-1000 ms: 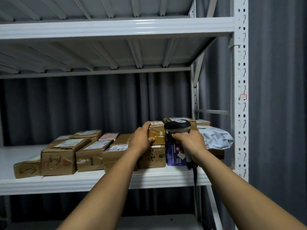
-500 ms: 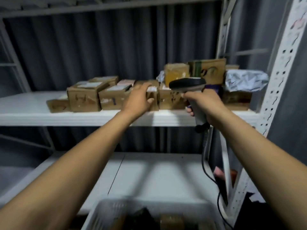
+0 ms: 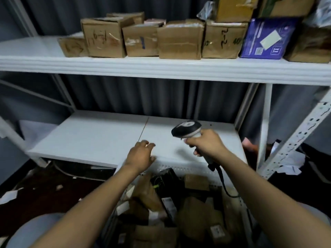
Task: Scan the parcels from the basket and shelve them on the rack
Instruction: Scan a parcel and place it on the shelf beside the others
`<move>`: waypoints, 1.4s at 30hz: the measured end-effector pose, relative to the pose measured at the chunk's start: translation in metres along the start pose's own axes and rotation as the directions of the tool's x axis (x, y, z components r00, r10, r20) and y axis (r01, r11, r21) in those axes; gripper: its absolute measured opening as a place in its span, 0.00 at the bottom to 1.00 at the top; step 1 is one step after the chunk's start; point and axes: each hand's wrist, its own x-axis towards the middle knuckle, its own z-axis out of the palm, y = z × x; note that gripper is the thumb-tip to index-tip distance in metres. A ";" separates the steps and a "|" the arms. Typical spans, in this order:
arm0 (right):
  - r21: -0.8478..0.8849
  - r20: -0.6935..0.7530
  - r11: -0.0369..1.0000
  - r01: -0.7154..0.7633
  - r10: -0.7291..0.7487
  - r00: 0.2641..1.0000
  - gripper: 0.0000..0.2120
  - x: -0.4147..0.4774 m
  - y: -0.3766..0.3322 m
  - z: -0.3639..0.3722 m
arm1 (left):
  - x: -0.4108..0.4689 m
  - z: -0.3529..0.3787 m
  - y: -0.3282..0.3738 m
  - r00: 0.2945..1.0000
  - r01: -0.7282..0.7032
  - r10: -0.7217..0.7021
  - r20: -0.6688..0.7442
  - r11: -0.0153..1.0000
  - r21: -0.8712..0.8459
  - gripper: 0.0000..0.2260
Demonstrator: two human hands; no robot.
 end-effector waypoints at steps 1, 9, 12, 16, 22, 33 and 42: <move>-0.035 0.010 0.999 -0.018 0.018 1.000 0.08 0.001 0.010 0.006 | 0.000 0.017 -0.003 0.998 0.007 -0.008 0.055 1.000 0.016 0.25; -0.242 0.063 0.957 -0.162 0.182 0.981 0.16 0.012 0.089 0.031 | 0.010 0.115 -0.005 0.945 -0.003 -0.013 0.327 0.999 0.050 0.24; -0.330 0.094 0.929 -0.166 0.208 0.974 0.19 0.018 0.110 0.036 | 0.022 0.142 0.000 0.926 0.000 -0.004 0.379 1.000 0.010 0.26; -0.398 0.078 0.895 -0.202 0.253 0.964 0.12 0.025 0.135 0.041 | 0.035 0.173 0.004 0.909 0.061 -0.046 0.415 0.998 -0.021 0.32; -0.321 0.046 0.906 -0.275 0.305 0.951 0.12 0.024 0.164 0.043 | 0.029 0.200 0.009 0.912 0.251 -0.107 0.395 0.908 -0.334 0.34; 0.052 0.010 0.936 -0.348 0.348 0.937 0.09 0.004 0.170 0.044 | -0.009 0.182 0.011 0.861 0.481 -0.272 0.429 0.709 -0.516 0.35; 0.316 -0.035 0.914 -0.253 0.278 0.960 0.07 -0.002 0.140 0.031 | -0.038 0.097 0.016 0.938 0.303 -0.325 0.120 0.601 -0.739 0.35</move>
